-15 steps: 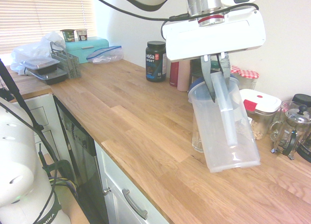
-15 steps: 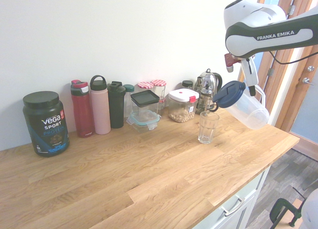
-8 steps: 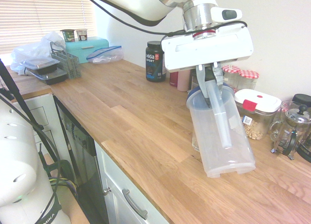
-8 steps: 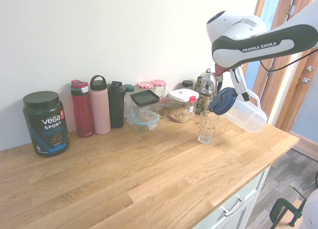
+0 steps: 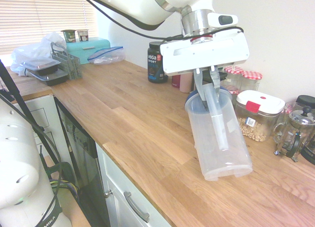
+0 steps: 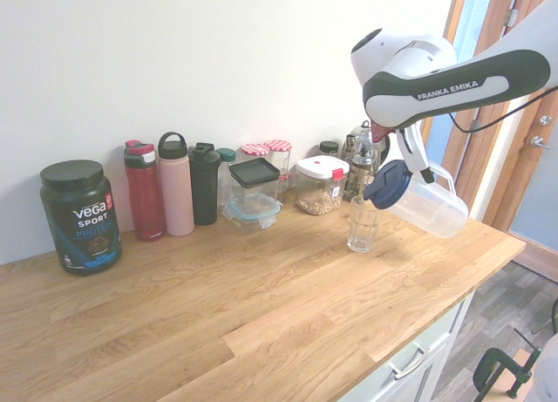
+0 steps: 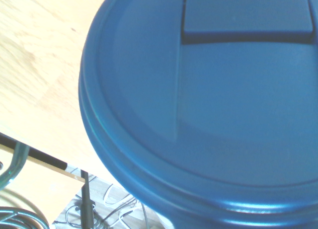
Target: Pour me some water
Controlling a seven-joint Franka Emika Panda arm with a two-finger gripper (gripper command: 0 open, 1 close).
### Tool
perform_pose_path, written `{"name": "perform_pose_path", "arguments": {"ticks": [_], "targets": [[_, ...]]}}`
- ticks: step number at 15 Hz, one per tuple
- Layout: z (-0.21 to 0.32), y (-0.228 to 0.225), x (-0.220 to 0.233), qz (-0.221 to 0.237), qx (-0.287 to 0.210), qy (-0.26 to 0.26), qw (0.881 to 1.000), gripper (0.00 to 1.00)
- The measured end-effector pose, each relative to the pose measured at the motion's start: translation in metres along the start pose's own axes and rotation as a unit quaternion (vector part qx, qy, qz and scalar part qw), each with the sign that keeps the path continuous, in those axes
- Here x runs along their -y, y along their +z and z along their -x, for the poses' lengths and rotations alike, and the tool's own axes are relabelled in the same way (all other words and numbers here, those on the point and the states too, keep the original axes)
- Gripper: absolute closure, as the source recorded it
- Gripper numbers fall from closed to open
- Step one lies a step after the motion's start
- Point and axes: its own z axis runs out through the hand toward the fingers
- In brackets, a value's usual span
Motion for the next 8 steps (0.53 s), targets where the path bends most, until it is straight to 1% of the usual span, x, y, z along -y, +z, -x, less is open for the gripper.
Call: {"name": "perform_pose_path", "arguments": {"ticks": [4, 6, 8], "targets": [[0.0, 0.008, -0.011, -0.004, 0.006, 0.01, 1.0, 1.0], [-0.001, 0.007, -0.012, -0.008, 0.001, 0.012, 1.0, 1.0], [-0.001, 0.008, -0.017, -0.029, -0.009, 0.02, 0.999, 1.0]]}}
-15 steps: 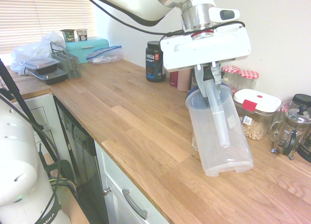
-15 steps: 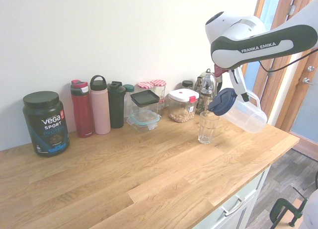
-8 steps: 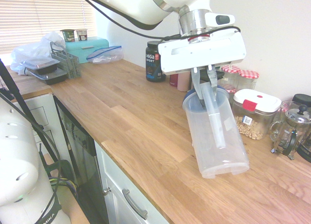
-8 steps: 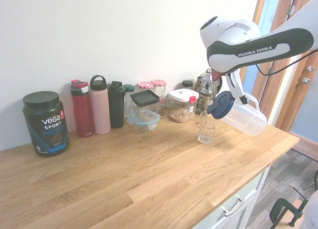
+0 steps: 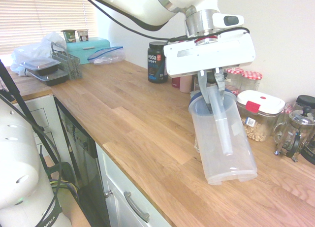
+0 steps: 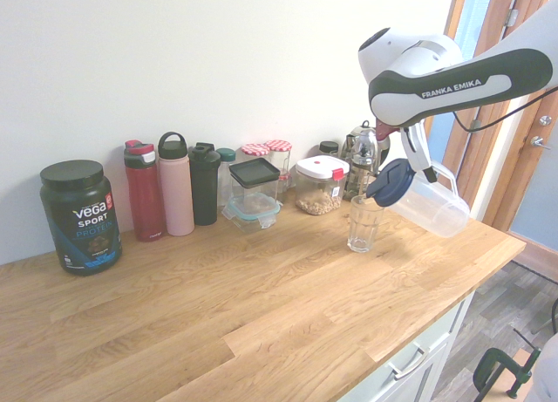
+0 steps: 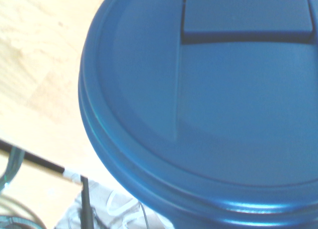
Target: Pour me some water
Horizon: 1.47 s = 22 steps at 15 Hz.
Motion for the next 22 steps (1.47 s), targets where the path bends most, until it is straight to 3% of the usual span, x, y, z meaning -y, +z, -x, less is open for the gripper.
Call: {"name": "perform_pose_path", "arguments": {"ticks": [6, 9, 13, 18, 20, 22], "targets": [[0.057, 0.005, -0.092, -0.142, -0.043, 0.034, 0.988, 1.0], [0.07, 0.006, -0.103, -0.21, -0.065, 0.095, 0.971, 1.0], [0.102, 0.04, -0.099, -0.274, -0.084, 0.154, 0.946, 1.0], [0.144, 0.056, -0.093, -0.32, -0.126, 0.241, 0.908, 1.0], [0.154, 0.058, -0.068, -0.309, -0.084, 0.288, 0.902, 1.0], [0.17, 0.049, -0.038, -0.305, -0.064, 0.296, 0.903, 1.0]]}}
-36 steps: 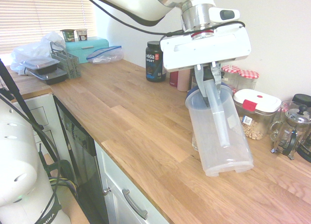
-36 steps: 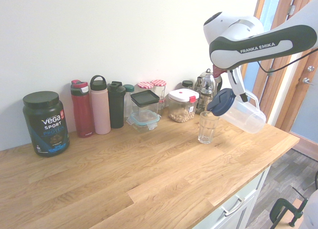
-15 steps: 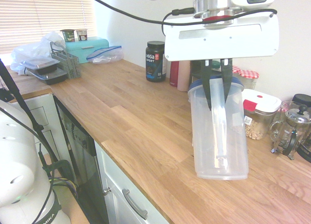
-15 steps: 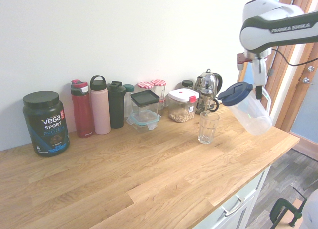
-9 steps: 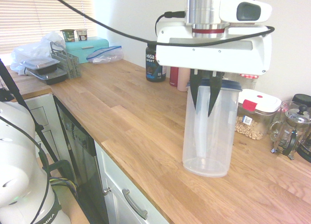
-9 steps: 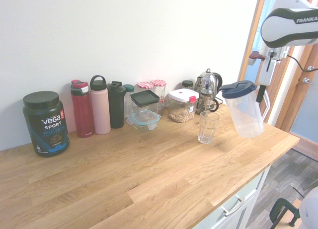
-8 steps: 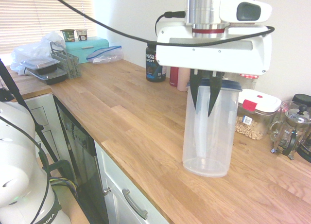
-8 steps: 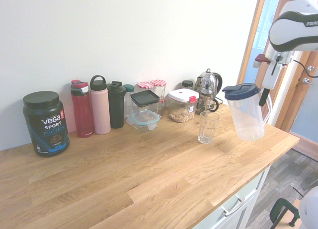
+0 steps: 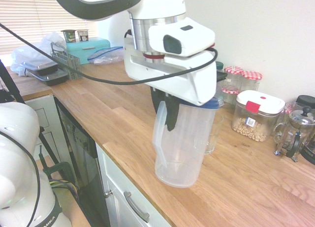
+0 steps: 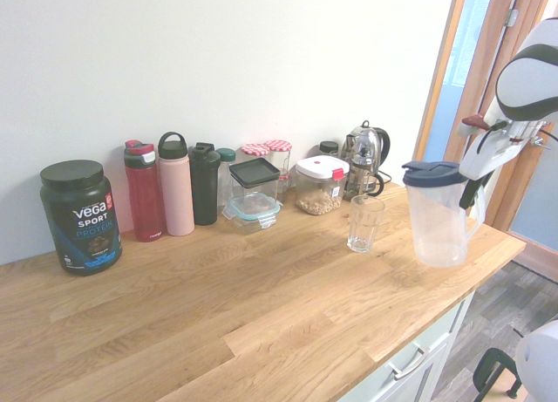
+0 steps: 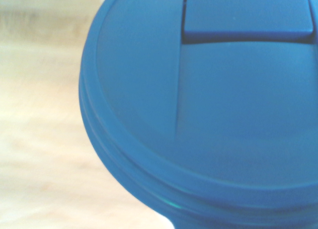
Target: Pour me some water
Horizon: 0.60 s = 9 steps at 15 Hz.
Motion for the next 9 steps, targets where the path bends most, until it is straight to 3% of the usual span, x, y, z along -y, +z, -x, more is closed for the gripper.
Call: {"name": "perform_pose_path", "arguments": {"ticks": [5, 9], "targets": [[0.076, -0.019, 0.045, -0.003, -0.036, -0.007, 0.999, 1.0], [0.134, -0.03, 0.118, -0.051, -0.047, -0.016, 0.997, 1.0]]}}
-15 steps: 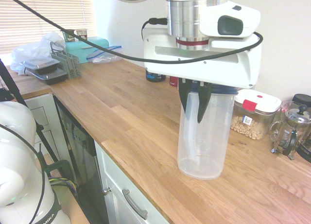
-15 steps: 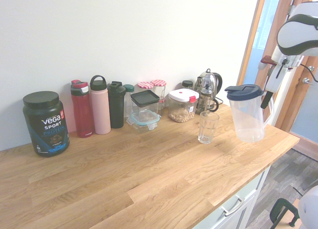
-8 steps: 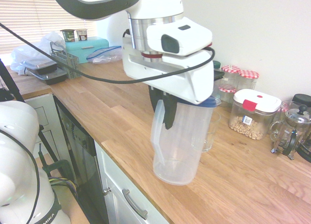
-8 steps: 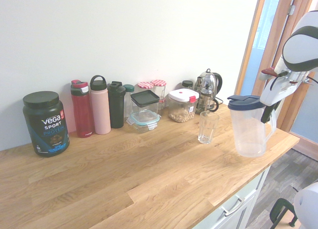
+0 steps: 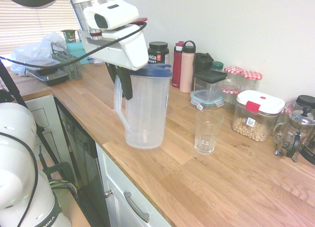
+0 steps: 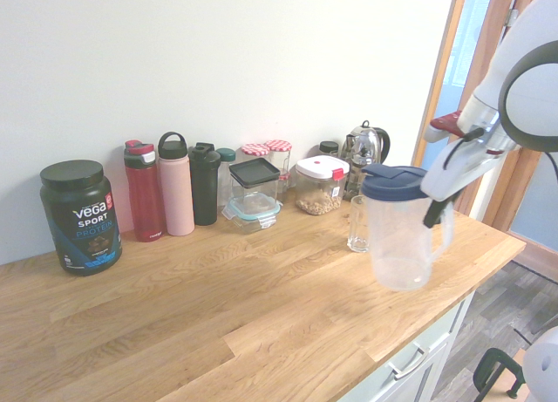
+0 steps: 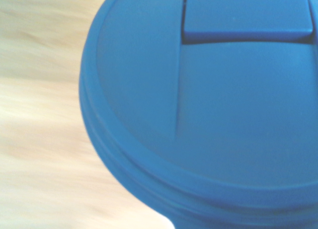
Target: Pour me some water
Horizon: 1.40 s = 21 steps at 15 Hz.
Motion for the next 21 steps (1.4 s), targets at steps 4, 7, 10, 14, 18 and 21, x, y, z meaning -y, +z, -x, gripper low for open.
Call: {"name": "perform_pose_path", "arguments": {"ticks": [4, 7, 10, 14, 18, 21], "targets": [[0.052, 0.006, 0.101, -0.044, -0.041, 0.01, 0.998, 1.0], [0.061, 0.029, 0.163, -0.054, -0.03, 0.03, 0.998, 1.0], [0.056, 0.057, 0.196, -0.045, -0.022, 0.052, 0.997, 1.0], [0.07, 0.07, 0.215, -0.06, -0.031, 0.076, 0.995, 1.0], [0.093, 0.078, 0.229, -0.08, -0.036, 0.071, 0.994, 1.0], [0.094, 0.092, 0.229, -0.081, -0.043, 0.062, 0.994, 1.0]]}}
